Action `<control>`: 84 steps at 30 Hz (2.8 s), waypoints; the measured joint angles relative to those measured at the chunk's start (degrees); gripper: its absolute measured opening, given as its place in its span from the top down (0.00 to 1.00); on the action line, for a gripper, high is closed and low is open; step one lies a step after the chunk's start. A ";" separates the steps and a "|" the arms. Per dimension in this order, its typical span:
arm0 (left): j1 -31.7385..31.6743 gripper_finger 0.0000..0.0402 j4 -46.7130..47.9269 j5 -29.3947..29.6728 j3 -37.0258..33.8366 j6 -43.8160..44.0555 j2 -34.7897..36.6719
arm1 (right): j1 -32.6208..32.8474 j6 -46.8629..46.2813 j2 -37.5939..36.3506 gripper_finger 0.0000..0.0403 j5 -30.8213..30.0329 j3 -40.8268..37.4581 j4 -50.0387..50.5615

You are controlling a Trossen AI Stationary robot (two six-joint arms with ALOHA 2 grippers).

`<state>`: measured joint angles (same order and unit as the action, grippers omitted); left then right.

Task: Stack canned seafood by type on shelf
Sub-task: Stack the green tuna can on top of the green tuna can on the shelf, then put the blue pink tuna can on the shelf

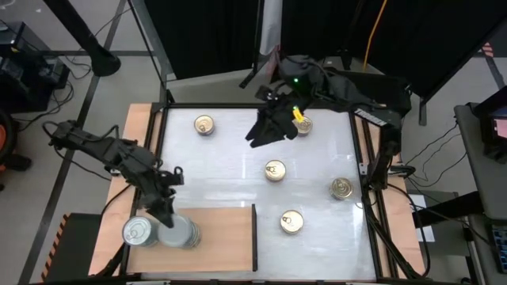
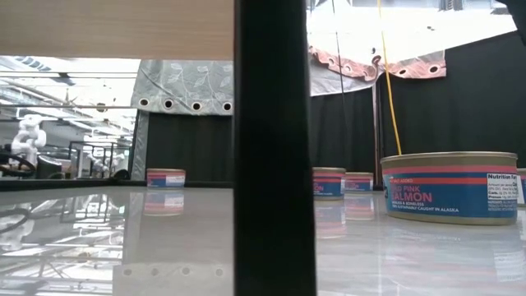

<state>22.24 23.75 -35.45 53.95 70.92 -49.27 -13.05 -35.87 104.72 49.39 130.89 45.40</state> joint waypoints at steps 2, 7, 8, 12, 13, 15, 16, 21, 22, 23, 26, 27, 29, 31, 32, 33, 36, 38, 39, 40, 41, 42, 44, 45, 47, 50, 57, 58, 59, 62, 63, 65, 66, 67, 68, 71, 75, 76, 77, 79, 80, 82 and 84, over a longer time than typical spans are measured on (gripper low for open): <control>0.61 0.64 3.17 0.26 -0.05 -1.52 -1.00 | -0.17 1.00 -0.28 0.20 -1.63 0.00 1.11; 1.55 0.60 7.41 0.38 -0.07 -4.23 -3.14 | -0.40 0.76 -0.21 0.20 -2.58 -0.02 1.32; 1.57 0.59 7.41 0.36 -0.07 -4.22 -3.48 | -0.40 0.75 -0.21 0.20 -2.82 -0.02 1.28; 1.53 0.58 7.55 0.85 -0.07 -3.43 -3.59 | -0.38 0.70 -0.21 0.20 -3.07 -0.02 1.25; 1.53 0.58 7.89 1.54 -0.07 -3.12 -3.57 | -0.38 0.56 -0.21 0.20 -3.11 -0.02 1.27; 1.53 0.57 8.56 3.08 -0.04 -2.36 -3.33 | -0.38 0.58 -0.21 0.20 -3.11 -0.02 1.23; 1.53 0.57 8.67 3.90 0.00 -2.35 -3.25 | -0.38 0.57 -0.21 0.20 -3.09 -0.02 1.19; 1.53 0.50 10.19 5.93 0.00 -2.33 -2.99 | -0.36 0.58 -0.21 0.20 -3.11 -0.02 1.22; 1.53 0.48 10.84 5.94 0.00 -2.36 -2.85 | -0.36 0.57 -0.21 0.20 -3.10 -0.02 1.21; 1.53 0.46 11.15 5.93 0.00 -2.35 -2.71 | -0.36 0.56 -0.21 0.20 -3.09 -0.02 1.21; 1.53 0.40 11.78 5.89 0.00 -2.28 -1.89 | -0.36 0.59 -0.21 0.20 -3.11 -0.02 1.22; 1.53 0.39 11.80 5.89 0.00 -2.26 -1.58 | -0.36 0.61 -0.21 0.20 -3.10 -0.02 1.21; 1.53 0.37 12.15 5.89 0.00 -1.83 -0.84 | -0.36 0.63 -0.21 0.20 -3.09 -0.02 1.21; 1.53 0.37 12.70 5.70 0.01 -0.26 0.25 | -0.36 0.64 -0.19 0.20 -3.09 -0.02 1.21; 1.53 0.37 13.38 5.56 0.31 0.50 0.75 | -0.36 0.67 -0.19 0.20 -3.09 -0.02 1.23; 1.53 0.37 13.74 5.48 0.77 0.80 1.13 | -0.36 0.73 -0.19 0.20 -3.09 -0.02 1.23; 1.53 0.37 14.16 5.43 2.27 2.00 1.96 | -0.36 0.88 -0.19 0.20 -3.08 -0.02 1.25; 1.53 0.36 15.75 5.36 3.28 2.14 2.16 | -0.36 1.33 -0.19 0.20 -3.09 -0.02 1.38; 1.53 0.36 16.74 5.37 3.80 2.06 2.16 | -0.36 1.61 -0.19 0.20 -3.09 -0.02 1.53; 1.53 0.36 18.08 5.36 4.40 1.64 2.15 | -0.36 1.98 -0.19 0.20 -3.09 -0.02 1.77; 1.53 0.36 19.86 5.36 5.19 1.04 2.15 | -0.36 2.34 -0.17 0.20 -3.11 -0.02 2.28; 1.53 0.36 21.84 5.36 6.04 0.56 2.16 | -0.36 2.78 -0.19 0.20 -3.11 -0.02 2.85; 1.53 0.36 25.43 5.34 7.45 -0.33 2.23 | -0.40 4.23 -0.19 0.20 -3.79 -0.02 4.74; 1.51 0.36 27.43 5.38 8.28 -0.62 2.21 | -0.40 5.22 -0.18 0.20 -4.86 -0.02 6.26; 1.51 0.37 30.53 6.18 10.36 -0.75 2.17 | -0.40 7.34 -0.19 0.20 -8.02 0.00 11.74; 1.51 0.39 32.92 11.09 13.85 -0.81 2.24 | -0.49 10.49 -1.06 0.20 -15.44 -0.02 30.16; 0.70 0.49 33.12 38.58 18.56 -8.32 2.07 | -3.59 25.05 -4.04 0.29 -41.97 -5.22 38.94; 0.40 0.50 32.90 42.51 18.60 -8.30 2.09 | -5.06 25.52 -4.05 0.32 -40.28 -6.73 35.31; -0.01 0.51 32.36 46.05 18.60 -8.29 2.16 | -6.87 25.82 -4.06 0.35 -37.96 -8.69 31.41; -1.09 0.53 29.74 55.13 18.60 -8.81 1.78 | -11.37 27.64 -3.72 0.46 -33.32 -16.13 23.06; -1.43 0.53 29.01 57.62 18.60 -8.86 1.67 | -12.55 27.87 -3.61 0.49 -32.71 -19.05 18.59; -2.07 0.53 26.82 61.40 18.60 -9.34 1.24 | -14.86 27.13 -3.62 0.57 -32.39 -25.06 11.78; -2.45 0.53 26.10 62.74 18.60 -10.51 1.10 | -15.92 26.64 -3.71 0.61 -32.55 -27.89 9.39; -2.90 0.53 25.44 63.90 18.59 -11.69 0.88 | -17.13 26.44 -3.73 0.65 -33.00 -30.51 7.67; -3.33 0.53 24.52 64.97 18.58 -12.46 0.66 | -18.33 26.45 -3.73 0.69 -33.58 -33.14 6.48; -4.59 0.53 22.82 68.19 18.58 -12.99 0.07 | -21.17 27.39 -3.71 0.83 -35.01 -40.66 4.77; -6.44 0.53 20.06 73.24 18.58 -13.30 -1.16 | -23.32 25.55 -3.71 0.98 -34.77 -49.95 -2.50; -6.93 0.53 19.78 74.12 18.58 -13.34 -1.49 | -23.64 24.81 -3.71 0.98 -34.69 -51.81 -4.76; -7.40 0.53 19.62 74.83 18.58 -13.31 -1.84 | -23.92 24.09 -3.71 0.98 -34.69 -53.49 -7.35; -8.36 0.53 19.58 75.37 18.58 -13.17 -2.46 | -24.28 22.30 -3.71 0.97 -34.73 -56.39 -11.91; -8.78 0.53 19.58 75.37 18.58 -13.08 -2.84 | -24.47 21.46 -3.71 0.98 -34.77 -57.64 -13.86; -9.42 0.53 19.58 75.35 18.58 -12.97 -3.54 | -24.55 19.90 -3.71 0.99 -34.66 -59.69 -17.91; -9.97 0.53 18.83 75.36 18.56 -12.99 -4.36 | -24.82 18.09 -3.72 0.99 -34.32 -61.05 -21.08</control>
<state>12.27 42.58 39.91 72.51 57.93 -53.63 -37.87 -17.77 101.00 15.08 69.84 24.32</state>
